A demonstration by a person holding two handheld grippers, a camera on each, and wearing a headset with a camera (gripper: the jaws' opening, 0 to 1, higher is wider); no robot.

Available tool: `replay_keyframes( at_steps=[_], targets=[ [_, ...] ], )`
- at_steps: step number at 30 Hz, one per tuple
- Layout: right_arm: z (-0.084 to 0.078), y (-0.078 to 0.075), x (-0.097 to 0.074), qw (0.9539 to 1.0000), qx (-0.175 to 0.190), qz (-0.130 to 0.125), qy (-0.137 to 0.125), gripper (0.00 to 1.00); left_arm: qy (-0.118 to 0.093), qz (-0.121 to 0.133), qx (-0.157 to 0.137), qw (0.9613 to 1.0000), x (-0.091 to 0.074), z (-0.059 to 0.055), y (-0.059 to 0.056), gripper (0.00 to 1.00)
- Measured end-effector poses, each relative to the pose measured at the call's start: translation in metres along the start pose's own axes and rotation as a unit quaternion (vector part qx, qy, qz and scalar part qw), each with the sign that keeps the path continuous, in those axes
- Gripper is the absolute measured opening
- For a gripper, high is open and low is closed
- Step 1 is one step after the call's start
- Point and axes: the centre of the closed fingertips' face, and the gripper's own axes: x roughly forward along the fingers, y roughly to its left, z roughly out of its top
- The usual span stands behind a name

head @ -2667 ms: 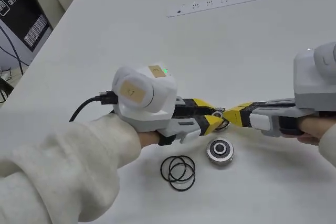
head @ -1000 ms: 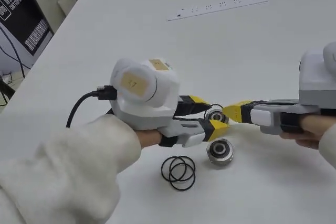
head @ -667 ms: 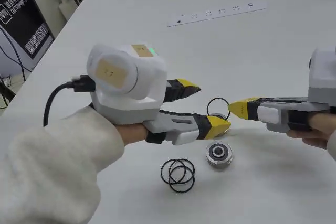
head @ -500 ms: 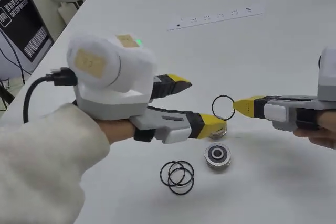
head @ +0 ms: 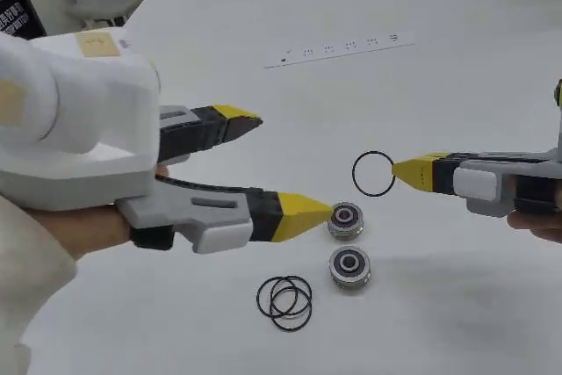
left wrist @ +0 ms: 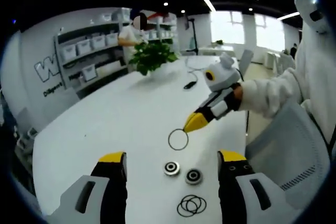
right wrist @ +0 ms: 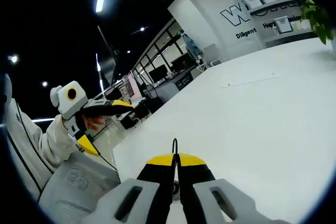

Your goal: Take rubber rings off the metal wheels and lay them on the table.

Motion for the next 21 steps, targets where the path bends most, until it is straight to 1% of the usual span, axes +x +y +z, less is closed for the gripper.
replay_keyframes(
  at_steps=[2,4,5,7,8,9,10,11,13,15,17,18,20,21],
  targets=[
    [0.003,0.01,-0.003,1.0,-0.006,0.005,-0.003,0.0,-0.002,0.007,0.009,0.9999,-0.01,0.0,0.001,0.73],
    [0.007,0.019,-0.006,0.9997,-0.021,0.009,-0.009,0.0,-0.003,0.011,0.015,0.9998,-0.018,-0.001,0.002,0.74],
    [0.009,0.028,-0.008,0.9991,-0.035,0.02,-0.013,0.0,-0.006,0.015,0.018,0.9997,-0.024,-0.002,0.002,0.75],
    [0.011,0.037,-0.01,0.9989,-0.037,0.023,-0.015,0.0,-0.005,0.02,0.02,0.9996,-0.034,-0.005,0.003,0.75],
    [0.012,0.041,-0.011,0.9988,-0.04,0.024,-0.014,0.0,-0.005,0.021,0.02,0.9996,-0.035,-0.006,0.003,0.75],
    [0.013,0.048,-0.012,0.9983,-0.048,0.03,-0.01,0.0,-0.005,0.025,0.021,0.9995,-0.041,-0.008,0.004,0.75],
    [0.013,0.05,-0.012,0.9981,-0.052,0.032,-0.009,0.0,-0.005,0.027,0.022,0.9994,-0.045,-0.01,0.004,0.75],
    [0.014,0.056,-0.014,0.9978,-0.058,0.034,-0.005,0.0,-0.006,0.031,0.023,0.9993,-0.052,-0.012,0.004,0.76],
    [0.016,0.065,-0.017,0.9971,-0.067,0.036,0.002,0.0,-0.005,0.031,0.024,0.9992,-0.061,-0.018,0.004,0.77],
    [0.021,0.066,-0.017,0.9968,-0.072,0.036,0.005,0.0,-0.002,0.032,0.021,0.9993,-0.069,-0.023,0.005,0.79],
    [0.024,0.071,-0.02,0.9967,-0.073,0.036,0.008,0.0,-0.002,0.031,0.018,0.9993,-0.078,-0.028,0.004,0.79],
    [0.024,0.074,-0.021,0.9966,-0.073,0.037,0.011,0.0,-0.003,0.03,0.017,0.9994,-0.081,-0.029,0.004,0.8],
    [0.022,0.081,-0.023,0.9963,-0.072,0.038,0.026,0.0,-0.006,0.03,0.017,0.9994,-0.088,-0.032,0.003,0.82],
    [0.022,0.083,-0.023,0.9963,-0.074,0.037,0.027,0.0,-0.007,0.029,0.018,0.9994,-0.091,-0.034,0.002,0.83]
  ],
)
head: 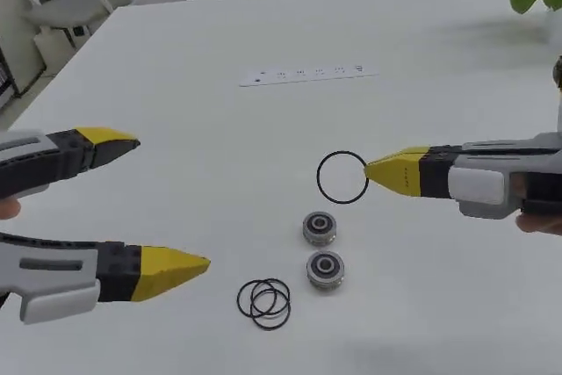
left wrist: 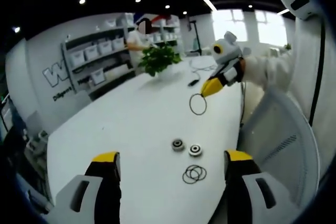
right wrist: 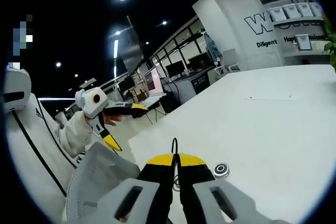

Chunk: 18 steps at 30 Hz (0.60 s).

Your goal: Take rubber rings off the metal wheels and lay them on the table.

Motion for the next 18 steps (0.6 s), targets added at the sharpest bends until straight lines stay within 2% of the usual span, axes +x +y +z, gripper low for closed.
replay_keyframes(
  at_steps=[8,13,18],
  targets=[
    [0.004,0.024,0.007,0.9997,-0.016,-0.003,0.016,0.0,-0.004,-0.005,-0.008,0.9999,-0.018,-0.015,-0.003,0.87],
    [0.002,0.04,0.018,0.9991,-0.029,0.006,0.032,0.0,-0.003,0.001,-0.021,0.9998,-0.03,-0.027,-0.001,0.87],
    [-0.001,0.048,0.03,0.9986,-0.029,0.009,0.044,0.0,-0.006,0.011,-0.029,0.9995,-0.044,-0.036,0.0,0.85]
  ],
)
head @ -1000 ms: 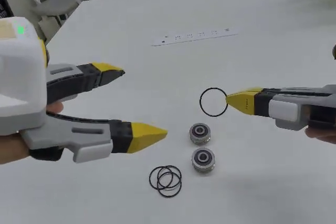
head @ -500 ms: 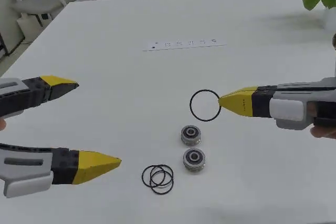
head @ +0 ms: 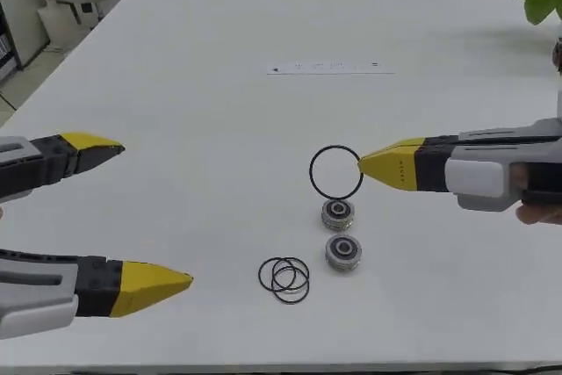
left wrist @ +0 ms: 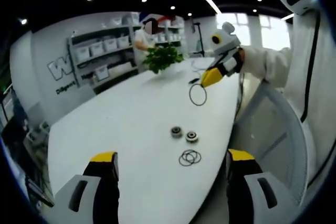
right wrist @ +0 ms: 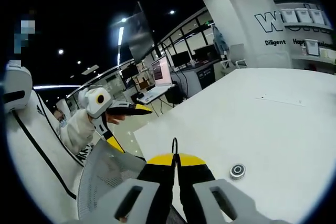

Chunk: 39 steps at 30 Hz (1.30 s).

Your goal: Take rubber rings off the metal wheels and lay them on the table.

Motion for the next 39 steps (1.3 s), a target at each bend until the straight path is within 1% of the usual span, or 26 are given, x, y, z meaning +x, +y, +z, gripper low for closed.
replay_keyframes(
  at_steps=[4,7,10,12,15,17,19,23,29,30,34,37,39],
  targets=[
    [-0.001,0.009,0.008,0.9999,-0.003,0.007,0.008,0.0,-0.004,0.007,-0.014,0.9999,-0.011,-0.007,0.003,0.86],
    [-0.002,0.014,0.013,0.9999,-0.004,0.01,0.013,0.0,-0.004,0.015,-0.019,0.9997,-0.017,-0.012,0.005,0.86],
    [-0.004,0.018,0.017,0.9998,-0.003,0.013,0.017,0.0,-0.008,0.017,-0.025,0.9995,-0.022,-0.014,0.005,0.87],
    [-0.006,0.022,0.022,0.9997,-0.004,0.014,0.022,0.0,-0.01,0.019,-0.027,0.9994,-0.025,-0.018,0.005,0.87],
    [-0.01,0.026,0.026,0.9995,-0.006,0.014,0.029,0.0,-0.013,0.021,-0.034,0.9991,-0.026,-0.021,0.007,0.87],
    [-0.014,0.028,0.029,0.9992,-0.008,0.012,0.037,0.0,-0.021,0.016,-0.039,0.9989,-0.024,-0.021,0.004,0.87],
    [-0.018,0.029,0.031,0.9991,-0.008,0.011,0.04,0.0,-0.025,0.013,-0.037,0.9989,-0.023,-0.02,0.003,0.88],
    [-0.021,0.032,0.034,0.999,-0.009,0.01,0.042,0.0,-0.033,0.012,-0.037,0.9987,-0.018,-0.021,0.003,0.9],
    [-0.026,0.033,0.038,0.9986,-0.013,0.01,0.05,0.0,-0.042,0.016,-0.04,0.9982,-0.012,-0.02,0.003,0.94],
    [-0.026,0.033,0.039,0.9986,-0.014,0.01,0.05,0.0,-0.043,0.014,-0.041,0.9982,-0.01,-0.02,0.002,0.95],
    [-0.021,0.032,0.044,0.9987,-0.014,0.013,0.046,0.0,-0.038,0.003,-0.037,0.9986,-0.002,-0.021,-0.002,0.95],
    [-0.016,0.03,0.049,0.9987,-0.014,0.015,0.048,0.0,-0.04,0.001,-0.036,0.9986,0.003,-0.02,-0.001,0.96],
    [-0.012,0.028,0.052,0.9987,-0.015,0.015,0.047,0.0,-0.036,0.0,-0.038,0.9986,0.007,-0.023,0.001,0.95]
  ],
)
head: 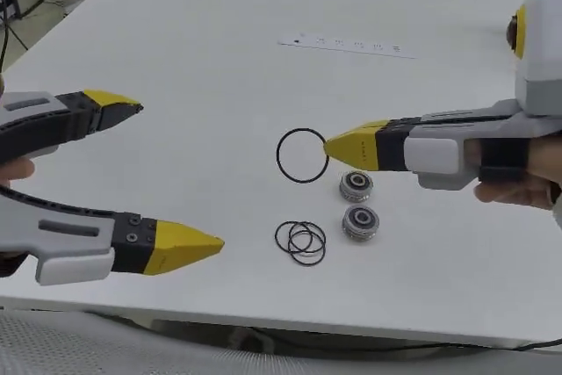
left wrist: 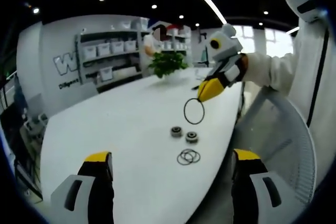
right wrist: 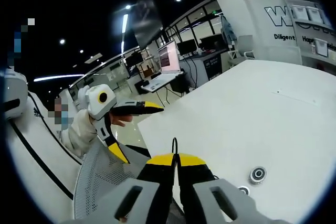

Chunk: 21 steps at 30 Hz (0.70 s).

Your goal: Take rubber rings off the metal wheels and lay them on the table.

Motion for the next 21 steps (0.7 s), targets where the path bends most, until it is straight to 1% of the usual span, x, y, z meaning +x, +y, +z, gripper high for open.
replay_keyframes(
  at_steps=[3,5,7,9,11,13,16,18,19,21],
  targets=[
    [0.002,-0.004,0.007,1.0,-0.002,0.001,0.003,0.0,0.004,-0.004,-0.002,1.0,0.003,-0.004,0.001,0.95],
    [-0.003,-0.011,0.014,0.9998,-0.006,-0.003,0.016,0.0,0.004,-0.006,-0.006,1.0,0.005,-0.006,0.002,0.95],
    [-0.011,-0.017,0.022,0.9994,-0.004,-0.005,0.034,0.0,0.004,-0.005,-0.01,0.9999,0.009,-0.008,0.003,0.95],
    [-0.018,-0.022,0.028,0.999,-0.002,-0.004,0.045,0.0,0.01,-0.003,-0.008,0.9999,0.014,-0.013,0.006,0.94],
    [-0.025,-0.028,0.036,0.9984,0.011,-0.003,0.056,0.0,0.018,-0.005,-0.003,0.9998,0.017,-0.016,0.006,0.94],
    [-0.031,-0.032,0.043,0.998,0.019,0.0,0.06,0.0,0.025,-0.007,-0.004,0.9997,0.021,-0.018,0.005,0.94],
    [-0.04,-0.033,0.049,0.9974,0.033,0.008,0.063,0.0,0.027,-0.012,-0.008,0.9995,0.024,-0.02,0.004,0.94],
    [-0.048,-0.036,0.052,0.9966,0.046,0.012,0.066,0.0,0.027,-0.013,-0.011,0.9995,0.025,-0.021,0.004,0.94],
    [-0.053,-0.038,0.053,0.9958,0.059,0.013,0.068,0.0,0.027,-0.013,-0.012,0.9995,0.026,-0.021,0.005,0.94],
    [-0.062,-0.042,0.054,0.9947,0.068,0.013,0.076,0.0,0.028,-0.012,-0.017,0.9994,0.028,-0.022,0.005,0.93]
  ],
)
